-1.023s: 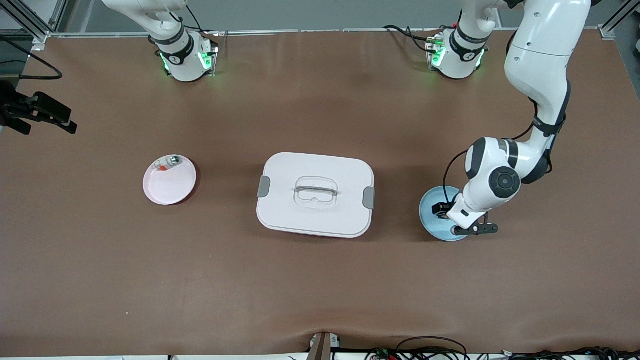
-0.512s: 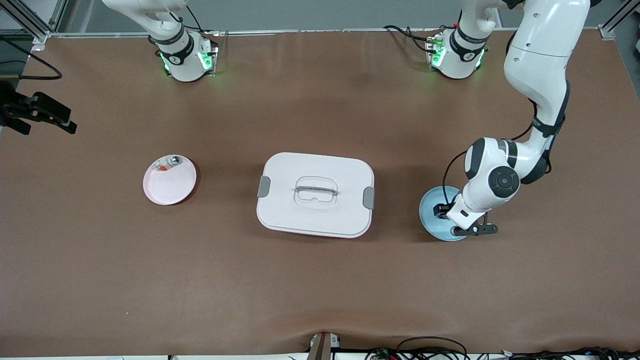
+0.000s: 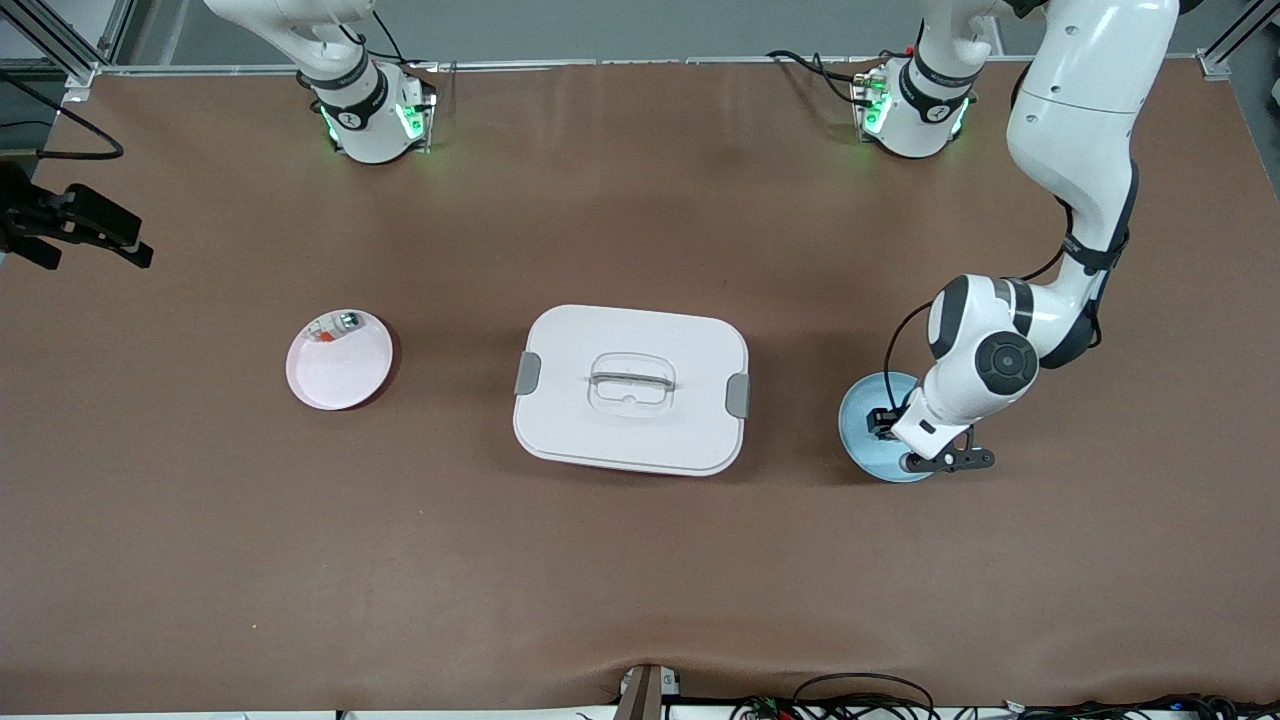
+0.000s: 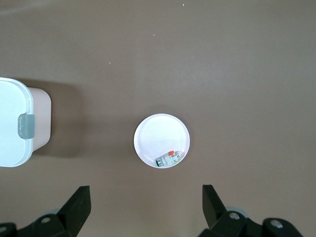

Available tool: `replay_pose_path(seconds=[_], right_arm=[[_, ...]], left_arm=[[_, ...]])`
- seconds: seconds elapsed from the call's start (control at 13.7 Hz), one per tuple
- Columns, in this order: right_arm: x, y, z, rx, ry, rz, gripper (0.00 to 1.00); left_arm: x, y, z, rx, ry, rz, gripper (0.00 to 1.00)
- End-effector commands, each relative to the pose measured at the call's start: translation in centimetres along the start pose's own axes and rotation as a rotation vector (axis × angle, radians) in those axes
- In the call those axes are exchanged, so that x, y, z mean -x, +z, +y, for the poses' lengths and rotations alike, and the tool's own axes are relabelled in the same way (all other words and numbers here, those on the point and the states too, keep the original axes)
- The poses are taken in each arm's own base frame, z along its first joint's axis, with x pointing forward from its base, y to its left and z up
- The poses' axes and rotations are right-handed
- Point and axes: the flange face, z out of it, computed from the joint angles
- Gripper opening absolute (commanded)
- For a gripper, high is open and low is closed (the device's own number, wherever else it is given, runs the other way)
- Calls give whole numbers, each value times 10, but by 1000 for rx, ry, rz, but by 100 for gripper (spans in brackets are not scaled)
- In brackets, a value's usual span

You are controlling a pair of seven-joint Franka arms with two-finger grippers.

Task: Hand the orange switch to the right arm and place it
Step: 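Lower the left gripper and grasp the black-orange switch, then lift the switch with the left gripper toward the box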

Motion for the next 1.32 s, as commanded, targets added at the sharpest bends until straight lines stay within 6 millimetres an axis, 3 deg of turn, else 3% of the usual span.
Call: replay_pose_path(seconds=[0.0,0.29,0.8,1.1,1.24], right_arm=[[6,-2,1,-6,1,3,100],[6,-2,1,-6,1,3,100],[5,-6,3,-6,4,18,100],[4,-7,4,1,-6,24,100],[5,-7,9,1,1,18,100]], left_arm=[[2,-44,-1,-23,-5,-15,20],[14,-122,-10,-29,-30,-100,20],[12,-245,-2,17,-64,-273,20],[16,-296,22,124,-167,-319,20],[24,-325,47,190,-225,-318,20]])
